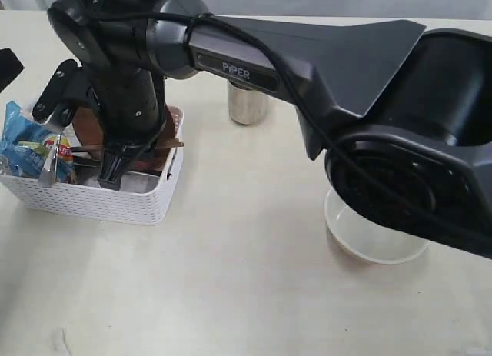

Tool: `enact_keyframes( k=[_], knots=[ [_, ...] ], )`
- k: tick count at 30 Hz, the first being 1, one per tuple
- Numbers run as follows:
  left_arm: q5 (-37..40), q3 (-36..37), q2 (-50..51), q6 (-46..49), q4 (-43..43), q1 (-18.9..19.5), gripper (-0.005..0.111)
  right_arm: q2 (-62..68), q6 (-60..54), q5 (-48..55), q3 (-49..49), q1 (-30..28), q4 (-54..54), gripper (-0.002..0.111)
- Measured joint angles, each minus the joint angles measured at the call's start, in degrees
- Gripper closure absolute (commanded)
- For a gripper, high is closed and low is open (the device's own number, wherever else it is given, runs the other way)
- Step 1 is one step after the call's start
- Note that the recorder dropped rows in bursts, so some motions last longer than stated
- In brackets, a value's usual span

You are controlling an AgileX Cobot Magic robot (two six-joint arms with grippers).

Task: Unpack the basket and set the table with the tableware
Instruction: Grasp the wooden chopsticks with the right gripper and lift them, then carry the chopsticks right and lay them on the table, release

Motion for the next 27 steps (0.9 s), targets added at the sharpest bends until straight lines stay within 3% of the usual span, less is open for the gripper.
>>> enact_keyframes(
  k=[17,27],
  knots=[
    [1.96,-0.13,0.00,1.11,-0.20,0.00,0.107,-7.02,0.00,1.16,0.00,0.00,-3.46,0.109],
    [2.56,-0.13,-0.11,1.54,0.01,0.00,0.107,-11.20,2.98,1.03,0.00,-0.28,-14.94,0.109]
  ],
)
